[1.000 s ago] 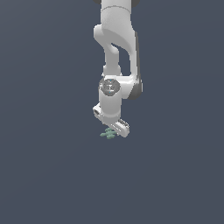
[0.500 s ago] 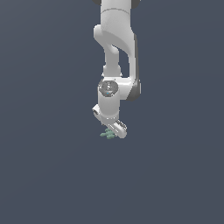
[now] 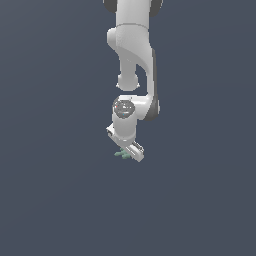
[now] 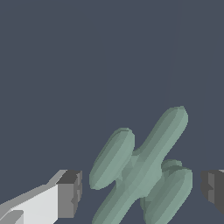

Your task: Pick up the object and move it to a goal position.

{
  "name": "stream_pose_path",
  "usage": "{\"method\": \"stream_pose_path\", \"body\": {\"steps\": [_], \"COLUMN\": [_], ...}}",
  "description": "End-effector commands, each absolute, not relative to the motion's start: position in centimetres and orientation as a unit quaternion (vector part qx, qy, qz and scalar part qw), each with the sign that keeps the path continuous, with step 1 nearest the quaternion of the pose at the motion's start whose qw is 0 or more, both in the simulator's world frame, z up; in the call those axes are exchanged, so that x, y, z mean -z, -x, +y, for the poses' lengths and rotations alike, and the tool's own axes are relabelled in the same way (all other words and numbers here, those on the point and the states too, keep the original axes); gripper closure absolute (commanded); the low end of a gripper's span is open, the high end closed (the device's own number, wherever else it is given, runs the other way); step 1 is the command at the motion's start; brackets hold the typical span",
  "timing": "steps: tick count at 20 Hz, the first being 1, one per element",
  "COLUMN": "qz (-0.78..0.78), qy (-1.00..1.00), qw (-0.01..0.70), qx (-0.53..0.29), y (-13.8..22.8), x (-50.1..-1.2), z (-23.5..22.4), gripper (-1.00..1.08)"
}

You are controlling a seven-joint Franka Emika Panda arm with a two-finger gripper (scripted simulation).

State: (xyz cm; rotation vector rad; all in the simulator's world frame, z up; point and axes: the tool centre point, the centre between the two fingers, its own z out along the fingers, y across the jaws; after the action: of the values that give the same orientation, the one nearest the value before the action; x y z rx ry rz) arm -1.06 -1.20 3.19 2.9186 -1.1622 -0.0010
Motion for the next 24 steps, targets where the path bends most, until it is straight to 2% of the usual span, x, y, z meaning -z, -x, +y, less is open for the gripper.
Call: {"method": "stream_pose_path", "body": {"steps": [1, 6, 7, 24], "qz": [-0.370, -0.371, -0.371, -0.371], "qy": [-0.929, -0.929, -0.929, -0.929], "qw": [0.000, 0.000, 0.000, 0.000], "qx": [0.000, 0.000, 0.000, 0.000], "y": [1.1, 1.0, 1.0, 0.5], "x": [-2.2, -1.5, -1.5, -3.1], "z": [-1.2, -1.2, -1.2, -1.1], "gripper": [-0.92, -0.92, 1.08, 1.08]}}
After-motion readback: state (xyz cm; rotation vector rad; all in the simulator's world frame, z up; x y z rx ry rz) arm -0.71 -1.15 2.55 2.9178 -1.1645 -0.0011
